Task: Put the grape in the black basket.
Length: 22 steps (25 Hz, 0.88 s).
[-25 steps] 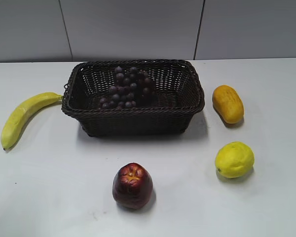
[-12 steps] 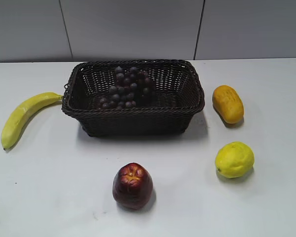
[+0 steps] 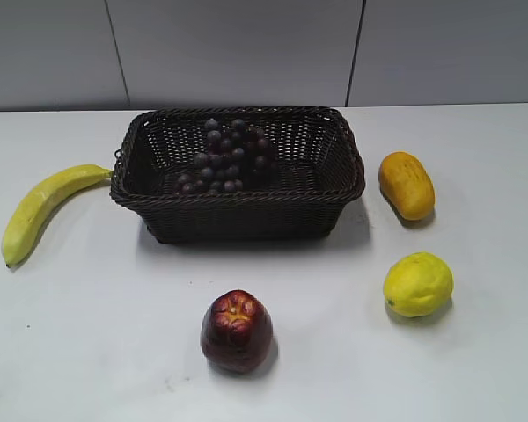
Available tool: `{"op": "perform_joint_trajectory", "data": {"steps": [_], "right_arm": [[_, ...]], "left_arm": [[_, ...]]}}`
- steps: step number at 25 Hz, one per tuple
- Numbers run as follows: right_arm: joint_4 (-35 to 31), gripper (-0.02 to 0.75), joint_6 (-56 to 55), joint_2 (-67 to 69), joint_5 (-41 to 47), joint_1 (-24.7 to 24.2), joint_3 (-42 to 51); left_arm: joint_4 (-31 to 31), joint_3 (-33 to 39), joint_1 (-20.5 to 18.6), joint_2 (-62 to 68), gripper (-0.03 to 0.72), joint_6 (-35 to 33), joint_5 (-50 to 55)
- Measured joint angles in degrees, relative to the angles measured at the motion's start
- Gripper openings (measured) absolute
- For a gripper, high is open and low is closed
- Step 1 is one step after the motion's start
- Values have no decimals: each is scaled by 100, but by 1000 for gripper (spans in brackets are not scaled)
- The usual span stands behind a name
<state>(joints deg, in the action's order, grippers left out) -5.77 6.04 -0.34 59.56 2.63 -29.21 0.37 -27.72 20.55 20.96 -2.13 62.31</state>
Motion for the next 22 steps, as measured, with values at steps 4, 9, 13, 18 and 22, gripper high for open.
{"op": "perform_joint_trajectory", "data": {"steps": [4, 9, 13, 18, 22], "right_arm": [[0, 551, 0, 0, 0, 0, 0], [0, 551, 0, 0, 0, 0, 0], [0, 551, 0, 0, 0, 0, 0], [0, 551, 0, 0, 0, 0, 0], [0, 551, 0, 0, 0, 0, 0]], "left_arm": [[-37, 0, 0, 0, 632, -96, -10], [-80, 0, 0, 0, 575, -110, -12], [-80, 0, -7, -7, 518, -115, -17], [-90, 0, -380, -226, 481, -121, -24], [-90, 0, -1035, -716, 477, -126, -24]]}}
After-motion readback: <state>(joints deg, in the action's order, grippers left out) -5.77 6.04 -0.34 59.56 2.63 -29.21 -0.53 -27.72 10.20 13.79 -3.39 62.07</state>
